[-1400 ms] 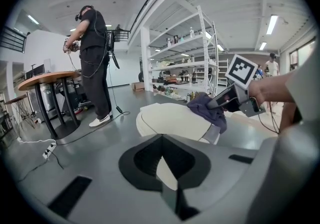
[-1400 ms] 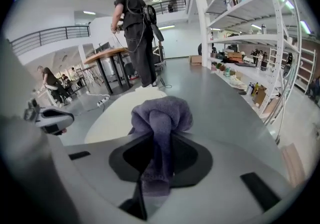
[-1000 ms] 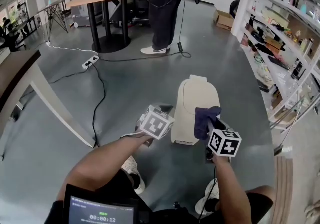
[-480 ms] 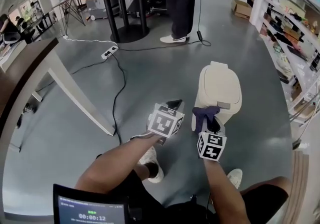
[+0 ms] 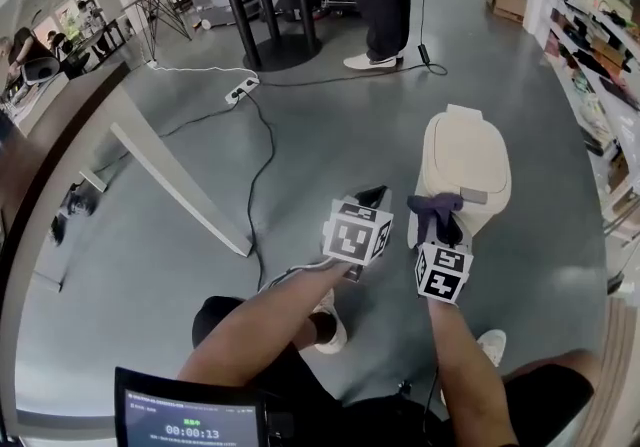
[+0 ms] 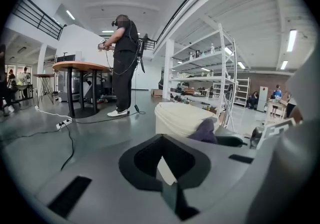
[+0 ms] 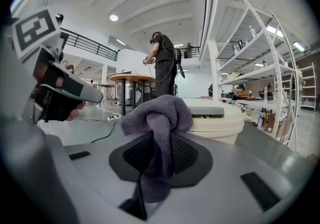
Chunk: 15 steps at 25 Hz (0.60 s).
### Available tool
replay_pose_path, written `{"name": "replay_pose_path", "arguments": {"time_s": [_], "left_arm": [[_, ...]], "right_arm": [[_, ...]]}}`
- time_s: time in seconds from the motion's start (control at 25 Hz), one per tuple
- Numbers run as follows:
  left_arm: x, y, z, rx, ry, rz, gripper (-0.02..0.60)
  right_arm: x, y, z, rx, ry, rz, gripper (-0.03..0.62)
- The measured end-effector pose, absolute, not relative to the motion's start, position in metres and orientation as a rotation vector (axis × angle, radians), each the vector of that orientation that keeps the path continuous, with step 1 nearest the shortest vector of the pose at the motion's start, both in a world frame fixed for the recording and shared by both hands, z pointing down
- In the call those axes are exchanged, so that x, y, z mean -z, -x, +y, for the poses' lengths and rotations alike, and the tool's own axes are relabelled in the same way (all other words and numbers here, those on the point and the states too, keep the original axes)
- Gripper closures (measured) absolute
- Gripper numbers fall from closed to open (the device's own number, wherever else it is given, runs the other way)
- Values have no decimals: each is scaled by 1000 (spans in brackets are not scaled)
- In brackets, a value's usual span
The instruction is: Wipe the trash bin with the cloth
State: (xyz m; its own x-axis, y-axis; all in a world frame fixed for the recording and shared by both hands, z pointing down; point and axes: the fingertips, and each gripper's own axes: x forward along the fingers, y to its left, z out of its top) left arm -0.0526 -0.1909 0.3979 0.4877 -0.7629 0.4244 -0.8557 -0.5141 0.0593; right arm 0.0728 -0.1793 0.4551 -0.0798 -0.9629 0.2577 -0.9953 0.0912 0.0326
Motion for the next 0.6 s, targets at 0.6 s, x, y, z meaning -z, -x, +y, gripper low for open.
{"name": "replay_pose_path", "arguments": {"time_s": [0.6], "left_arm": [[-401, -33, -184, -451, -2611, -1289, 584]], "right_arm": [[-452, -208, -159, -211, -2220, -2032, 513]]}}
